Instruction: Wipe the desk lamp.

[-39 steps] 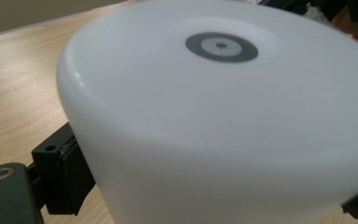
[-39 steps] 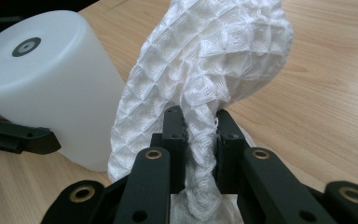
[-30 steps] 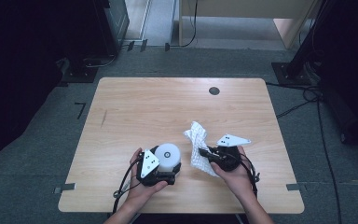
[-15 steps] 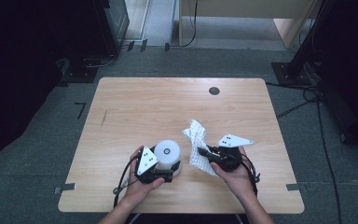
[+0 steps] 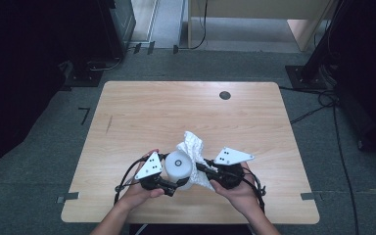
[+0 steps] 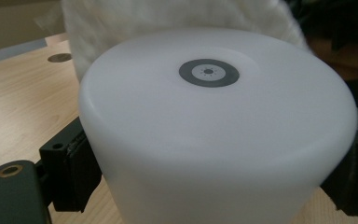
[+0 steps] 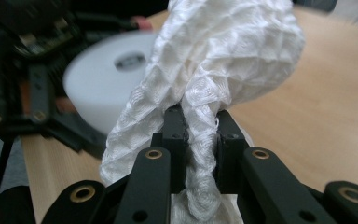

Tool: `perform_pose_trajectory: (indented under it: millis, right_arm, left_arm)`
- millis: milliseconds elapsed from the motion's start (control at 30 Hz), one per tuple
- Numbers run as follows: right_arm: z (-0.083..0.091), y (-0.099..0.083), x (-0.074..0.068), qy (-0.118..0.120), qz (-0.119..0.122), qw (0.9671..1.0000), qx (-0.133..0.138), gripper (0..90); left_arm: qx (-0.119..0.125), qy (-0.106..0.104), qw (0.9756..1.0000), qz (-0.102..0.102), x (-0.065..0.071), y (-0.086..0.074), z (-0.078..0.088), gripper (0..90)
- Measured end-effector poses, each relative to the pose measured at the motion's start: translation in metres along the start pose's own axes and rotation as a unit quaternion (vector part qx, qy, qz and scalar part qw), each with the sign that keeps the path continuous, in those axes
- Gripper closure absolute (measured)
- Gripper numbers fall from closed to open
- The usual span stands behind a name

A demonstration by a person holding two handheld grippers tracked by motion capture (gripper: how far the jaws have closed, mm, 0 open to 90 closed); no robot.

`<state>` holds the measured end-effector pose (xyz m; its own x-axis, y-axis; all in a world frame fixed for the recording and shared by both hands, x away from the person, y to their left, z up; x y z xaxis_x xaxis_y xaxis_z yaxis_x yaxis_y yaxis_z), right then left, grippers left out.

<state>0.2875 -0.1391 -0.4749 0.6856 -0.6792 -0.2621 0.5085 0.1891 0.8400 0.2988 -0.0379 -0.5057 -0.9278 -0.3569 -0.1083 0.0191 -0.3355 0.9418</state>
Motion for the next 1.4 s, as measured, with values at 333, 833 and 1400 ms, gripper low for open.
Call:
perform_pose_trajectory:
  millis: [333,833,1400]
  right_arm:
    - [-0.040,-0.050,0.017,-0.025,-0.037,0.9936,-0.104,78.4]
    - [-0.016,-0.024,0.020,-0.022,-0.041,0.9974,-0.056,78.1]
    - [-0.009,-0.033,0.065,-0.057,-0.076,0.9936,-0.061,77.8]
  left_arm:
    - [0.010,0.019,0.9997,0.009,-0.008,0.002,0.005,8.5]
    - [-0.004,0.015,0.9999,-0.001,-0.001,0.000,-0.010,8.5]
    - [-0.026,0.034,0.9990,-0.016,-0.006,-0.017,-0.018,8.1]
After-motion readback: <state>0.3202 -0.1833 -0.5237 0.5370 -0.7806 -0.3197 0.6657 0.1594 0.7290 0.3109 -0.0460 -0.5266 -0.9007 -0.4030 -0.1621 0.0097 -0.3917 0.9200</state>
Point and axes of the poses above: each handheld gripper's, and its own axes: z roughly backward along the jaws, y roughly out of its top, x roughly to its right, the point moved 10 cm from there along -z, roughly forward along the jaws, and after that the axes turned 9 degrees about -z, right-handed, at the moved point
